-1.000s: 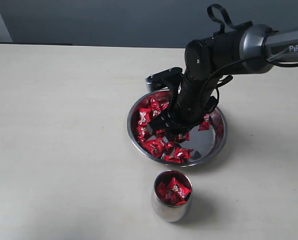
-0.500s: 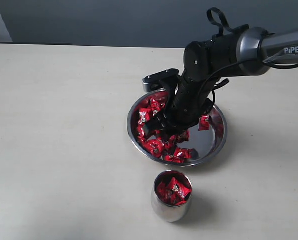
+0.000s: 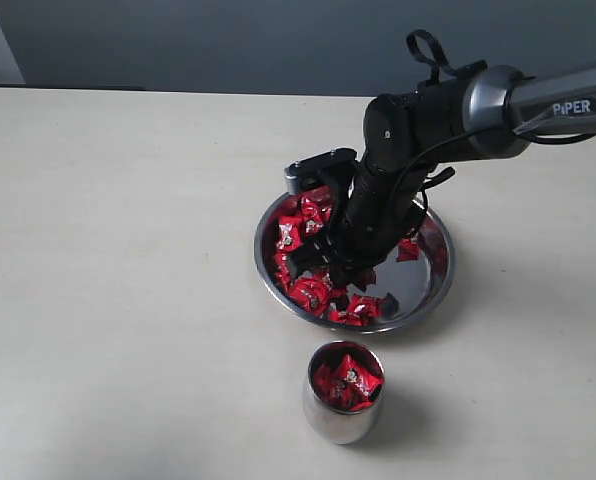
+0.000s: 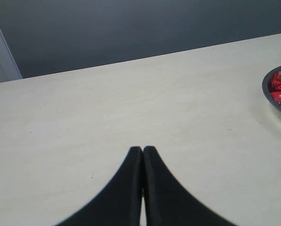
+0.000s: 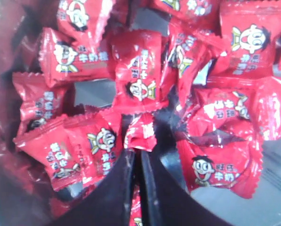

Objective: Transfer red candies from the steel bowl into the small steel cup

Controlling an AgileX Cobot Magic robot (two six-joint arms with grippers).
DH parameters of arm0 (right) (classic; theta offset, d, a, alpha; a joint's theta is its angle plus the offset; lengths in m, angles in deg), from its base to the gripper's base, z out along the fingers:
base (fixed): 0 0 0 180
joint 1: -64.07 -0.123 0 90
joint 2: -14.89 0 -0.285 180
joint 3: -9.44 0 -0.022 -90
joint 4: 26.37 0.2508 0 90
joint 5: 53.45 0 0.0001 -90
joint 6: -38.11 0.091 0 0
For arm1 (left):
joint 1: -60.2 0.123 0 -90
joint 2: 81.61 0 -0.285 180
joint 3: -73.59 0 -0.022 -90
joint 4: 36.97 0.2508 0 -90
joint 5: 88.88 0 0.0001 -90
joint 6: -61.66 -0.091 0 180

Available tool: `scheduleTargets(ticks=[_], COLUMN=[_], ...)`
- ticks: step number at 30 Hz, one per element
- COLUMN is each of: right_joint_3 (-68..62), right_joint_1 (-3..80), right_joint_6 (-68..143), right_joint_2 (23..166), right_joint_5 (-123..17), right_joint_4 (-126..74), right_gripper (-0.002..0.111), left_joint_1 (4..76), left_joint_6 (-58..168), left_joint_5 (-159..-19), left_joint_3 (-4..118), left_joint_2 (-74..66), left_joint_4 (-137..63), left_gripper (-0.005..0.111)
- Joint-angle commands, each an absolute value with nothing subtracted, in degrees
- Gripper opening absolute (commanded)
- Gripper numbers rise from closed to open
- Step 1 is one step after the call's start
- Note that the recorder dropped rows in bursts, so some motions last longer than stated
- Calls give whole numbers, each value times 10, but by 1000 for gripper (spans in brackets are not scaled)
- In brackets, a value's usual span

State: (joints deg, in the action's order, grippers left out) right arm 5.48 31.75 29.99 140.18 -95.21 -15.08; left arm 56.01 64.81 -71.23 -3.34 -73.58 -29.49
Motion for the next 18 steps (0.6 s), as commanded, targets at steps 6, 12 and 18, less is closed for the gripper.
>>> scheduleTargets(ticks=[6,12,18], right_joint_3=[57,57,57], right_joint_1=[321,321,321], right_joint_6=[301,302,303], right_joint_2=[1397,1374,1336], right_joint_5=[-935,-933,-942], right_joint_4=[-154,-159,-159], right_gripper=[4,4,4], left_joint_1=[561,561,561], left_joint_6=[651,651,651], left_joint_5=[-716,-716,-716], left_joint_3=[-36,-36,-36], left_joint_2=[-738,-738,-738], left_joint_4=[-294,-294,-294], left_gripper=[0,0,0])
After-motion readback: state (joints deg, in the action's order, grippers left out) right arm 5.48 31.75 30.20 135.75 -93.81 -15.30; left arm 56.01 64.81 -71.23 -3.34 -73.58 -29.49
